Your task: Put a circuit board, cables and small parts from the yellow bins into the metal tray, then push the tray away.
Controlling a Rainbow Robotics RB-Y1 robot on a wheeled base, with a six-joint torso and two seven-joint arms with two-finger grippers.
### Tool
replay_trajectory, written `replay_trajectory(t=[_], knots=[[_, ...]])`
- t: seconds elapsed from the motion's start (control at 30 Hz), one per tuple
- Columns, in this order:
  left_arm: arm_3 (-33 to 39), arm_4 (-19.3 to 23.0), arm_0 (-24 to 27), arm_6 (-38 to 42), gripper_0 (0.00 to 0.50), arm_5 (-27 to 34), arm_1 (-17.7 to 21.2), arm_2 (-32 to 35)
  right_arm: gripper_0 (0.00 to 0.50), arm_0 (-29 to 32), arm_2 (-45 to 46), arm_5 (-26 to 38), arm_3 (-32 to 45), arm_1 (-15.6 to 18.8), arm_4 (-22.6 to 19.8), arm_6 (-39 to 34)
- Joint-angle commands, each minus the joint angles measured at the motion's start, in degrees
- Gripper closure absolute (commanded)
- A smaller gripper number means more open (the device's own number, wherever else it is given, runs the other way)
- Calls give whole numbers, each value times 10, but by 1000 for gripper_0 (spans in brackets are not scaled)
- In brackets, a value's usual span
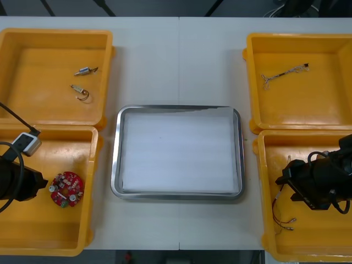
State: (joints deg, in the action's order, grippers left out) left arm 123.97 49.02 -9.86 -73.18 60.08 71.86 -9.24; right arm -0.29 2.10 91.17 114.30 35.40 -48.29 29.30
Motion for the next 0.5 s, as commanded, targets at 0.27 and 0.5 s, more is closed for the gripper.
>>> replay_trajectory(t=[0.27, 0.5], knots=[[22, -45, -22, -9, 0, -42, 7, -45, 0, 11, -4, 1, -13, -17, -3, 29], [26, -44, -22, -7, 0, -43, -1, -58, 0, 13, -17, 5, -12, -17, -3, 30]])
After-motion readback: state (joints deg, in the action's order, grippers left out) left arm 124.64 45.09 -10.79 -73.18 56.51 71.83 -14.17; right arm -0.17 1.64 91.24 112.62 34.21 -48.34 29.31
